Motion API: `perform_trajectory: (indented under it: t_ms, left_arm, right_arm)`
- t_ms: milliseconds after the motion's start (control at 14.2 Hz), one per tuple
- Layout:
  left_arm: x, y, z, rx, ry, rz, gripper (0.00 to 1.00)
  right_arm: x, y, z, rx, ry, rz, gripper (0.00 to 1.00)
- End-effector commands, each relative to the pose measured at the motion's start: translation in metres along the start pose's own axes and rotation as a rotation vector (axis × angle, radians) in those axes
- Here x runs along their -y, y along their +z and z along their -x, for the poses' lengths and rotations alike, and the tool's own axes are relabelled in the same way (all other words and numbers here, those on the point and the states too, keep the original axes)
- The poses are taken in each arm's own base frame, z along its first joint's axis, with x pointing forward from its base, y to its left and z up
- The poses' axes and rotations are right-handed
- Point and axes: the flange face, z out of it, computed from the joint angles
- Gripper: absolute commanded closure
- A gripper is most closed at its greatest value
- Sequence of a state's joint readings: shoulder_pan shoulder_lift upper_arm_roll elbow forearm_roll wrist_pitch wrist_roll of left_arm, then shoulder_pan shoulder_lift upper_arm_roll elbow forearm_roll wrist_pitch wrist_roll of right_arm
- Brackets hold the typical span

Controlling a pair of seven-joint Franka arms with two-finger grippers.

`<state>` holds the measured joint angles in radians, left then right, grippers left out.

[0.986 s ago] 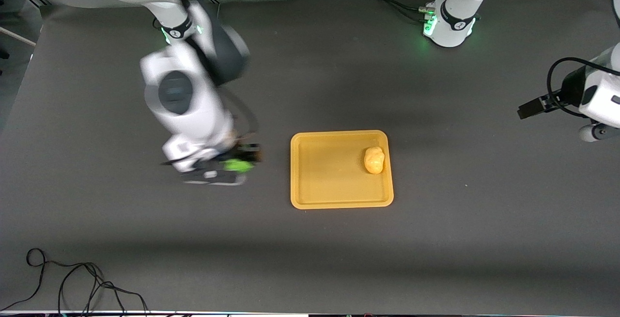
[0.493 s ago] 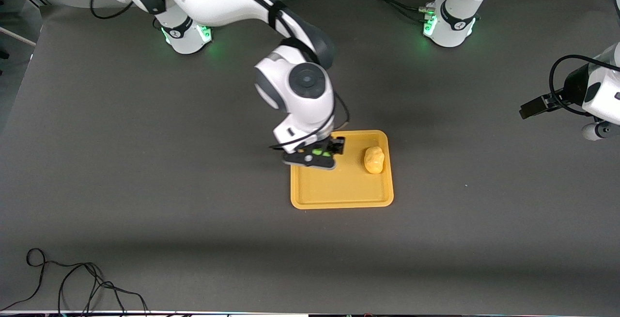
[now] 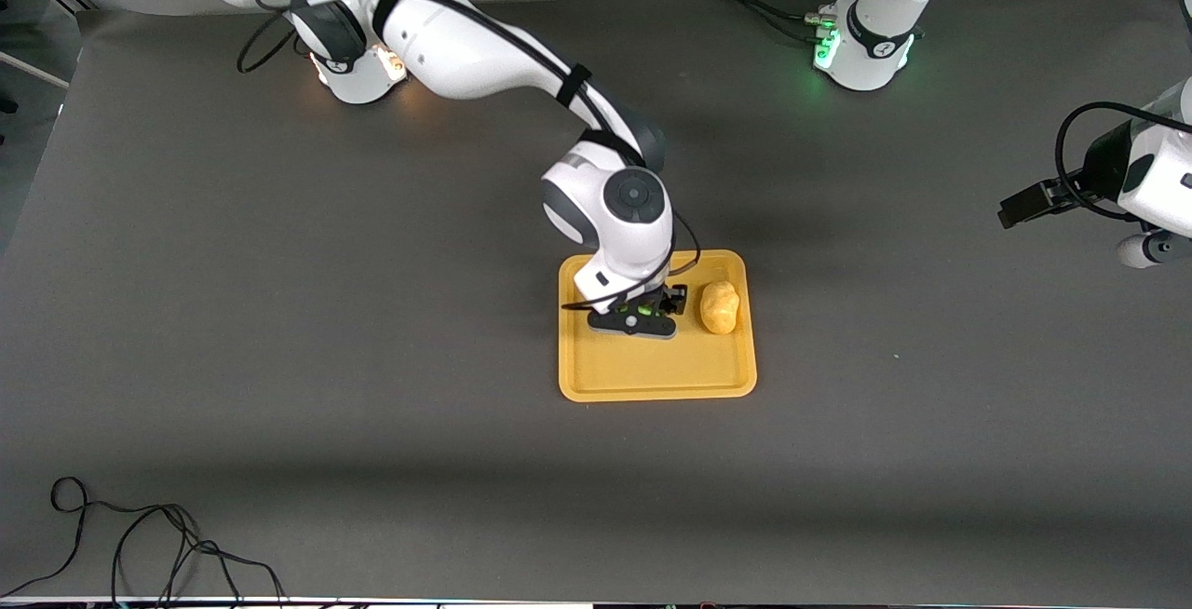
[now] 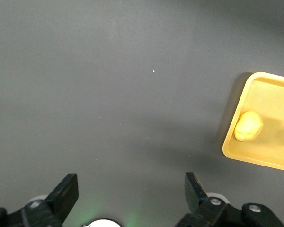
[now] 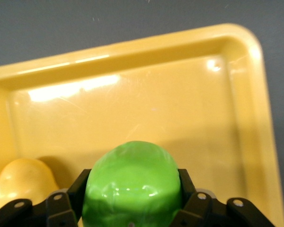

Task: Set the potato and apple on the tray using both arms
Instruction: 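Carry the apple with the right gripper onto the tray beside the potato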

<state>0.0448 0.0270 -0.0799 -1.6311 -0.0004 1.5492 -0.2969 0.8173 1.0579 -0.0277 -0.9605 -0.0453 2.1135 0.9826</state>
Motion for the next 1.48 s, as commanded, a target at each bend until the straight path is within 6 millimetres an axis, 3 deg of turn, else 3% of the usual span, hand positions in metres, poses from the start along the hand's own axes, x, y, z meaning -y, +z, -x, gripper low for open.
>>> perform_trajectory:
  t_ms: [0, 493, 634, 704, 775, 915, 986, 1127, 1268, 1408]
  left_arm:
    - [0.002, 0.002, 0.004, -0.007, 0.013, -0.006, 0.00]
    - [0.001, -0.002, 0.002, -0.020, 0.015, 0.007, 0.00]
    - [0.001, -0.001, 0.000, -0.025, 0.016, 0.003, 0.00]
    - [0.002, -0.002, -0.001, -0.037, 0.013, 0.005, 0.00]
    - [0.001, -0.002, -0.001, -0.041, 0.018, 0.006, 0.00]
    - [-0.006, -0.006, 0.000, -0.060, 0.036, 0.007, 0.00]
    - [-0.007, -0.006, 0.000, -0.062, 0.038, 0.007, 0.00]
    - [-0.006, -0.006, -0.001, -0.070, 0.052, 0.008, 0.00]
    - [-0.001, -0.006, -0.004, -0.076, 0.113, 0.007, 0.00]
    - [0.000, -0.007, -0.004, -0.080, 0.115, 0.008, 0.00]
  right_arm:
    - [0.011, 0.014, 0.008, -0.041, -0.019, -0.001, 0.47]
    - [0.000, 0.034, 0.006, -0.055, -0.039, 0.048, 0.47]
    - [-0.001, 0.039, 0.007, -0.051, -0.040, 0.056, 0.42]
    - [-0.002, 0.040, 0.006, -0.049, -0.035, 0.057, 0.28]
    - [-0.003, 0.040, 0.005, -0.050, -0.029, 0.056, 0.00]
    - [-0.001, 0.026, 0.003, -0.058, -0.030, 0.045, 0.00]
    - [0.000, 0.014, 0.000, -0.061, -0.029, 0.041, 0.00]
    - [-0.003, -0.036, -0.012, -0.057, -0.014, 0.052, 0.00]
    - [-0.024, -0.100, -0.038, -0.050, 0.030, 0.060, 0.00]
    - [-0.057, -0.169, -0.068, -0.046, 0.034, 0.065, 0.00]
